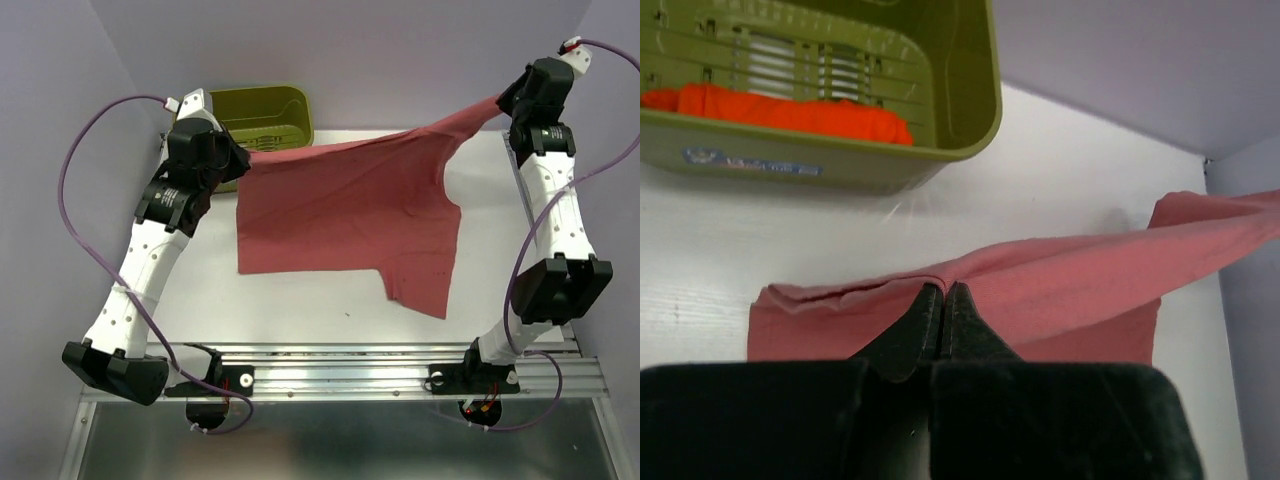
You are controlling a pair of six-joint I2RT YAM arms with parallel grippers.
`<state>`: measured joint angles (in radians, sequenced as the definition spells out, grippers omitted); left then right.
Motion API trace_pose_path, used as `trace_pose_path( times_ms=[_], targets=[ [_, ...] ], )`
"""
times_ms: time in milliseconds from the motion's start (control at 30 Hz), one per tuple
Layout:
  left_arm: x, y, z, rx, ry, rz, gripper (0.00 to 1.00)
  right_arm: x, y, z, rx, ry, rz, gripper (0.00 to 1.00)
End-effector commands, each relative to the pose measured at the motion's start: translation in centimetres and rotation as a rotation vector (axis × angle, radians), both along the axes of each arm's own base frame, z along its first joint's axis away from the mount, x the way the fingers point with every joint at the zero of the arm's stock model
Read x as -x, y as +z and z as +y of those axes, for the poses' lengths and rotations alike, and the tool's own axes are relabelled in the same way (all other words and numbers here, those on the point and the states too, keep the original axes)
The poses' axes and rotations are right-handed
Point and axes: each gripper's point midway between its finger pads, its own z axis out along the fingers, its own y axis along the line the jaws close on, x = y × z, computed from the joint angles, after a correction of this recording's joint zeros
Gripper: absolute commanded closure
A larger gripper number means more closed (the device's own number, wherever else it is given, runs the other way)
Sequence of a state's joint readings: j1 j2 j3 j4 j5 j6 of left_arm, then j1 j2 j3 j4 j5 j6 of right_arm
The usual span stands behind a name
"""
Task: Roll the t-shirts
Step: Flatten out the T-shirt at the center of the board.
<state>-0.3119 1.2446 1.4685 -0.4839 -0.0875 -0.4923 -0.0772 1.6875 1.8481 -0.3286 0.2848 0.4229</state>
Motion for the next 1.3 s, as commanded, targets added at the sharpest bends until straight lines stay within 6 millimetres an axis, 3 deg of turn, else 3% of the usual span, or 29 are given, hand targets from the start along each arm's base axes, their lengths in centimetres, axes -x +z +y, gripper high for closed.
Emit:
trace_pose_path(
  times_ms=[0,133,167,300,333,400,433,567,800,900,1000,1133,1167,1267],
  targets=[
    [0.2,6.8,1.0,-0.024,-0.001,-0.180,1.00,5.3,11.8,-1.4,0.039,-0.089,-0.285,0.99],
    [1.7,10.7,0.7,-0.002,-0.050,-0.281,1.00,10.9,17.7,-2.4,0.055,-0.177,-0.419,0.99],
    [2.4,12.3,0.6,0.005,-0.068,-0.320,1.00,13.3,20.1,-2.6,0.067,-0.201,-0.473,0.99],
    [4.2,15.4,-0.5,0.031,-0.156,-0.394,1.00,18.8,23.7,-3.9,0.093,-0.305,-0.560,0.99],
    [5.0,16.9,-0.6,0.043,-0.174,-0.434,1.00,21.7,25.5,-4.2,0.093,-0.344,-0.613,0.99],
    [6.5,19.0,-1.2,0.062,-0.229,-0.487,1.00,24.6,27.1,-4.5,0.114,-0.379,-0.658,0.99],
    [7.5,20.4,-1.6,0.077,-0.266,-0.524,1.00,27.6,28.7,-4.6,0.124,-0.406,-0.715,0.99],
    [9.9,23.0,-2.4,0.119,-0.344,-0.597,1.00,34.4,32.3,-4.6,0.149,-0.456,-0.833,0.99],
    [15.4,27.5,-1.3,0.161,-0.374,-0.735,1.00,42.8,35.4,-4.0,0.172,-0.483,-0.972,0.99],
    [16.9,27.9,-0.9,0.166,-0.373,-0.756,1.00,44.0,35.4,-4.0,0.180,-0.494,-0.980,0.99],
    [17.0,27.6,-0.1,0.160,-0.329,-0.749,1.00,43.3,34.6,-4.1,0.186,-0.488,-0.952,0.99],
    [15.6,25.5,0.9,0.135,-0.253,-0.692,1.00,39.7,31.3,-4.5,0.181,-0.481,-0.835,0.99],
    [15.1,24.9,1.1,0.125,-0.238,-0.675,1.00,37.2,29.2,-4.7,0.185,-0.477,-0.763,0.99],
    [12.5,22.0,1.5,0.094,-0.172,-0.589,1.00,33.8,25.7,-5.2,0.177,-0.479,-0.662,0.99]
  ],
)
